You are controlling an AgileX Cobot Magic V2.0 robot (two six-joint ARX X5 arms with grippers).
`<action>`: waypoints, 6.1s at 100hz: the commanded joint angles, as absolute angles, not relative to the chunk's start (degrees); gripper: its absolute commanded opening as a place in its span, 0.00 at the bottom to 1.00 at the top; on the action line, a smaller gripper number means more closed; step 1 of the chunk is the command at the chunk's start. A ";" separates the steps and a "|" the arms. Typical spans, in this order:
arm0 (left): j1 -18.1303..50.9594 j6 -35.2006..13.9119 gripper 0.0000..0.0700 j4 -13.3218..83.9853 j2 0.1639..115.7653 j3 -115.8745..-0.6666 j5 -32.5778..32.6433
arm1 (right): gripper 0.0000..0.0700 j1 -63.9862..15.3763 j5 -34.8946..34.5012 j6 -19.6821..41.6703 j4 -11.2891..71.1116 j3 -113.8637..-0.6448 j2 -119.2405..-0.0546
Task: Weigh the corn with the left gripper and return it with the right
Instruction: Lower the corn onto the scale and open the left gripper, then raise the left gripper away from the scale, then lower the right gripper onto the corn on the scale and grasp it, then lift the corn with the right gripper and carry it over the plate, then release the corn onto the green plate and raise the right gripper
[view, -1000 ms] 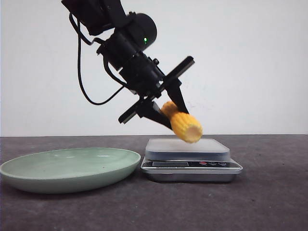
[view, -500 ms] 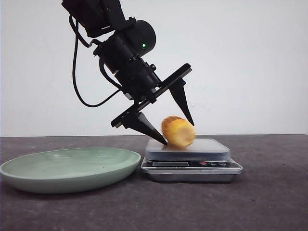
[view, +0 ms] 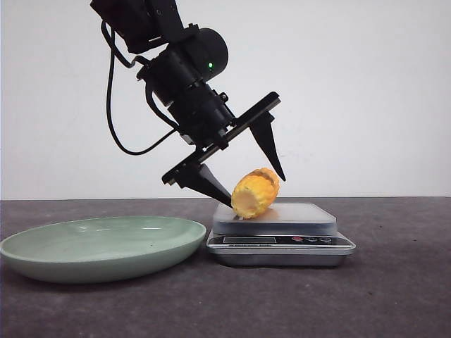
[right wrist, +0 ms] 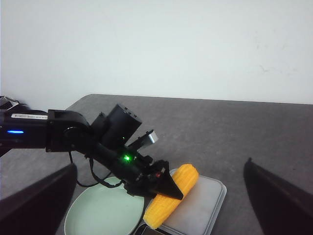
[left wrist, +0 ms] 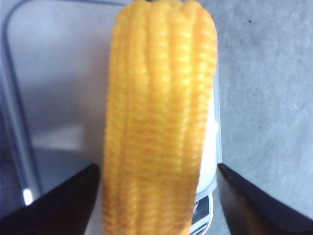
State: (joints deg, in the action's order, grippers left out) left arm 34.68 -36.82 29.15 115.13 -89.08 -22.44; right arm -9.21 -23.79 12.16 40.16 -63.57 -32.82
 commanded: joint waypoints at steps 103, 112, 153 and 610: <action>30.76 -9.85 0.56 84.40 104.03 -162.93 -19.35 | 1.00 -9.30 -19.42 11.31 41.41 -64.16 -33.69; 30.76 -9.67 0.55 84.53 97.91 -162.89 -19.27 | 1.00 -9.30 -19.46 11.64 41.63 -64.16 -33.71; 30.76 -8.62 0.54 84.55 67.57 -159.48 -1.63 | 1.00 -9.30 -20.71 11.86 40.21 -64.16 -35.68; 32.53 -1.98 0.55 84.58 50.00 -131.98 15.62 | 0.00 -49.21 -15.22 19.25 19.35 -81.45 -96.42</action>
State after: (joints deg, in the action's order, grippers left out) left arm 32.16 -2.39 81.76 49.69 -130.58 14.66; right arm -47.35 -18.37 29.61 17.61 -79.46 -98.78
